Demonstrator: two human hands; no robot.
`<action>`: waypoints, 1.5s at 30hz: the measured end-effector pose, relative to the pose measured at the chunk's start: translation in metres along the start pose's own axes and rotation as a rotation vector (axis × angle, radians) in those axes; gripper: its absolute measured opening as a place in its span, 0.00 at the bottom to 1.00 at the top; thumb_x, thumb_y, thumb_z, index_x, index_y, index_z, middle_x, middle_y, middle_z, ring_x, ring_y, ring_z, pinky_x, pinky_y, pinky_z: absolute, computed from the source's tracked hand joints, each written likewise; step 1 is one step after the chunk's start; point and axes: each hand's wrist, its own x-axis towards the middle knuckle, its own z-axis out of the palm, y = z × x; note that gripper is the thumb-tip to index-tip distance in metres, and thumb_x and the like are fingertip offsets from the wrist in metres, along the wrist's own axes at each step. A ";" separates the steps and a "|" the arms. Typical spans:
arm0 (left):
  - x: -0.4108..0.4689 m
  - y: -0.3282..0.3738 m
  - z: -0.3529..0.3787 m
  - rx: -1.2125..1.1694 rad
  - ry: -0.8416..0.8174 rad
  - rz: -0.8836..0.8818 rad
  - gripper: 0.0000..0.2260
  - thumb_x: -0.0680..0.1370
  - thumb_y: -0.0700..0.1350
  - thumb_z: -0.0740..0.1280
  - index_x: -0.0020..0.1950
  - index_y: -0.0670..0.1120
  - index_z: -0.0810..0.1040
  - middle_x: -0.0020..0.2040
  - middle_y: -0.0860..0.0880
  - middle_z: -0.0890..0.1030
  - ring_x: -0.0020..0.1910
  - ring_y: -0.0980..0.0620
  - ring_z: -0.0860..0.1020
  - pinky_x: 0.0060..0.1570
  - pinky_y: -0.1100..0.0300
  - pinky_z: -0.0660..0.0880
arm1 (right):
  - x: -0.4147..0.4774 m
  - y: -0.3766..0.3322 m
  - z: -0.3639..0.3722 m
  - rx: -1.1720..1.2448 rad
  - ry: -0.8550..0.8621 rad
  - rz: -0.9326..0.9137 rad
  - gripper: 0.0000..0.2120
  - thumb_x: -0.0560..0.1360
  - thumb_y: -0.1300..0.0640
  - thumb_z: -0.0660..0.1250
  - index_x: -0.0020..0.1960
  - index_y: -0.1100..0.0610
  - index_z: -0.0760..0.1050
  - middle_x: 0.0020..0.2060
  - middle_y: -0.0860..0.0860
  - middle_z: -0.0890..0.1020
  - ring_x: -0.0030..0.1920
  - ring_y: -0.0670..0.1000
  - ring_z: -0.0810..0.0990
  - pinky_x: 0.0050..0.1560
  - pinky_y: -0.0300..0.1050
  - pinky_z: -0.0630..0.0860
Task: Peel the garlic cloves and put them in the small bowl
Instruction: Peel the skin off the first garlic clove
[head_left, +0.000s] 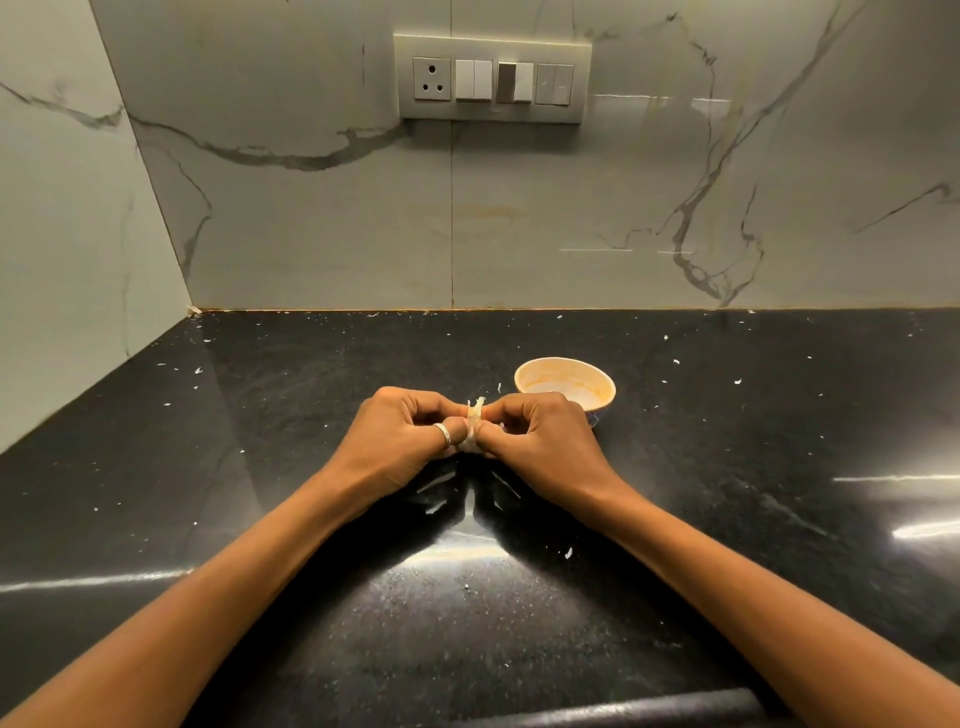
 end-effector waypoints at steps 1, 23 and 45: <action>0.000 0.000 0.000 0.012 0.014 -0.003 0.05 0.76 0.40 0.73 0.49 0.48 0.87 0.44 0.47 0.87 0.49 0.43 0.85 0.58 0.41 0.80 | 0.000 0.000 0.000 0.002 -0.007 -0.001 0.05 0.75 0.52 0.73 0.47 0.51 0.87 0.33 0.49 0.85 0.38 0.51 0.83 0.42 0.51 0.79; -0.006 0.011 0.018 0.180 0.210 -0.011 0.06 0.70 0.44 0.77 0.37 0.48 0.82 0.35 0.49 0.85 0.37 0.49 0.83 0.43 0.52 0.79 | -0.002 0.000 0.004 -0.089 -0.036 -0.096 0.08 0.69 0.56 0.78 0.45 0.57 0.82 0.38 0.46 0.85 0.40 0.42 0.84 0.43 0.39 0.80; -0.007 -0.002 0.009 -0.104 -0.021 -0.002 0.13 0.71 0.37 0.77 0.56 0.43 0.84 0.48 0.47 0.87 0.50 0.49 0.86 0.56 0.53 0.81 | 0.002 -0.005 -0.001 -0.049 0.008 -0.023 0.10 0.73 0.55 0.66 0.38 0.52 0.85 0.31 0.48 0.84 0.36 0.50 0.82 0.41 0.49 0.78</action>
